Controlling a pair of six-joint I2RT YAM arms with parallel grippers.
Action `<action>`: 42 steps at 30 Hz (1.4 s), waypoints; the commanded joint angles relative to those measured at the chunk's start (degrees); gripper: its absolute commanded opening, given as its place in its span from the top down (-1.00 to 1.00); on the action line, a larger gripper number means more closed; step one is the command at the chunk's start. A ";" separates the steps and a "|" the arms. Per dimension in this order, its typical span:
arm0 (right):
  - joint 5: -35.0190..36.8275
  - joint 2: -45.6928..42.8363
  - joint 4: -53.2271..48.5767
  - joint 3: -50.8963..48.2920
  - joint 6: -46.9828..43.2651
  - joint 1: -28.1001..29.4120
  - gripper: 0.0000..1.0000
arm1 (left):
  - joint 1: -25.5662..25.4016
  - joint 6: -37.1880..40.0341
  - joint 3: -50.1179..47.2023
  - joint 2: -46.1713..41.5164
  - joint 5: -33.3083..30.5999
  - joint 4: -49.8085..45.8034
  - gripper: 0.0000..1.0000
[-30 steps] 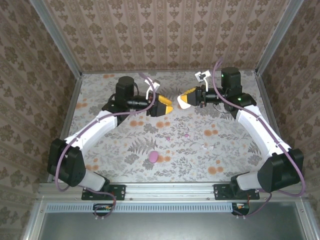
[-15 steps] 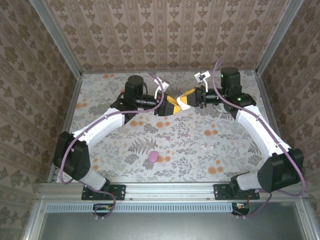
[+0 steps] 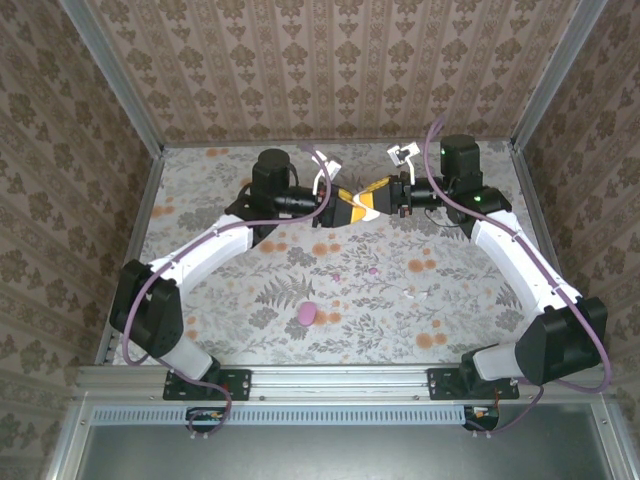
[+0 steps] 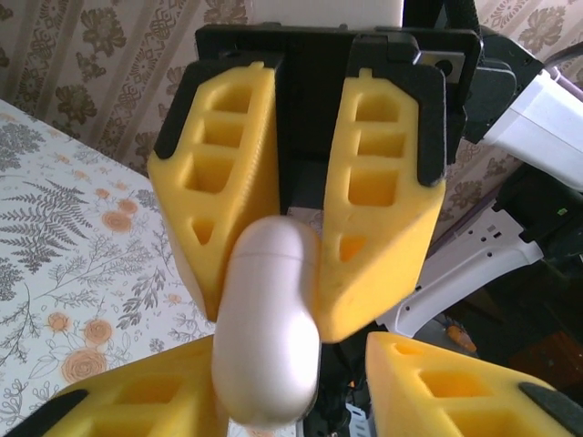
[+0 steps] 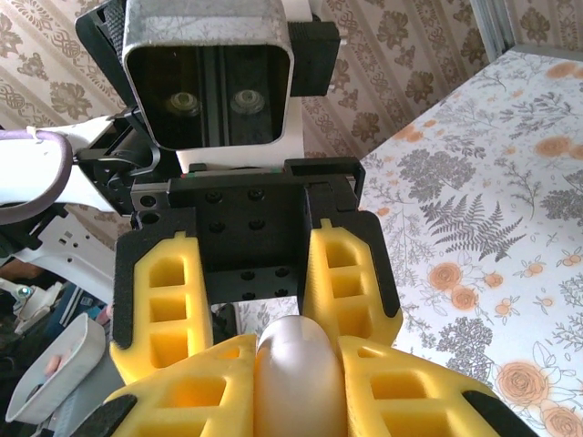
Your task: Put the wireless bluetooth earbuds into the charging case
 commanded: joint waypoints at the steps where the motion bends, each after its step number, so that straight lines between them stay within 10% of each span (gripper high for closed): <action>1: -2.30 -0.27 0.62 1.11 -0.23 0.51 0.56 | -0.38 -1.02 2.05 1.10 1.22 1.87 0.21; 30: -2.52 0.34 0.99 1.90 0.84 0.69 0.45 | -0.64 2.49 3.39 1.62 2.45 -3.51 0.55; 42: 10.33 -2.31 -1.60 3.54 9.00 -2.25 -0.27 | 0.82 5.06 -3.08 -3.92 -7.60 4.35 0.73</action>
